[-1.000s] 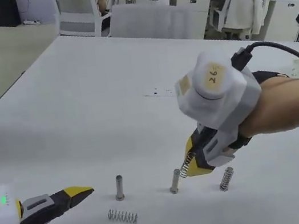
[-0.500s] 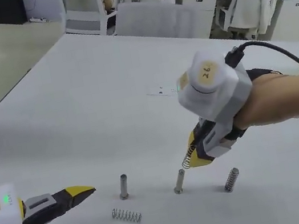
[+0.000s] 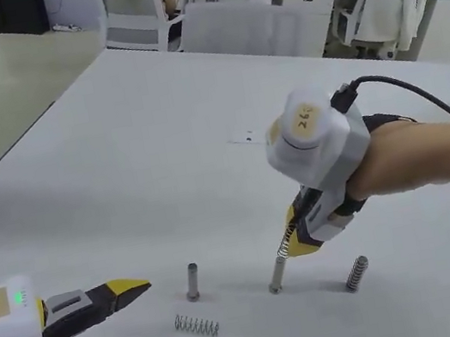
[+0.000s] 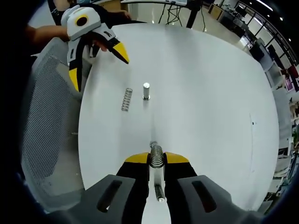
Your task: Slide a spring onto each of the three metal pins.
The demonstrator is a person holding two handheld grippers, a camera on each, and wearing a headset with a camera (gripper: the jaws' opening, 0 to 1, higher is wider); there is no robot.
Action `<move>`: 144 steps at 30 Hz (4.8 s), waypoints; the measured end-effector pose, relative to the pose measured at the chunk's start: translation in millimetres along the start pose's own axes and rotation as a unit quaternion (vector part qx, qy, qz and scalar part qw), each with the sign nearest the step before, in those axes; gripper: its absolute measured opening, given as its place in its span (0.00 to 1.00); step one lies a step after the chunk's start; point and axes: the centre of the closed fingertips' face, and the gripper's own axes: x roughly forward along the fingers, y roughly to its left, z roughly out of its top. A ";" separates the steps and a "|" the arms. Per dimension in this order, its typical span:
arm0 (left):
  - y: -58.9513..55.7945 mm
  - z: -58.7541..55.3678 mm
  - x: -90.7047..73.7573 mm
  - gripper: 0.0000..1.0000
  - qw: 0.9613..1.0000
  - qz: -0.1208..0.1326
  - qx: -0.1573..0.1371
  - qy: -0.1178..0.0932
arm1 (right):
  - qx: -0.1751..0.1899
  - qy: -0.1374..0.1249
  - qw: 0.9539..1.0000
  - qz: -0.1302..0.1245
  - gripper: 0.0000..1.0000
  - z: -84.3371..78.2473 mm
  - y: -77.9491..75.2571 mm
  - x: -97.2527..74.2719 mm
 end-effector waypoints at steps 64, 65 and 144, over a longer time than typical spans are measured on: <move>1.6 -4.9 -0.1 0.59 1.000 -0.002 -0.003 0.007 | 0.028 0.030 0.999 0.034 0.09 -13.4 15.2 63.7; 1.3 -4.7 0.1 0.59 1.000 -0.002 -0.002 0.007 | 0.028 0.031 0.999 0.033 0.09 -13.5 15.1 63.8; -3.4 -10.7 -8.5 0.58 1.000 -0.002 0.004 0.015 | 0.006 -0.034 0.998 0.049 0.16 62.5 70.8 83.7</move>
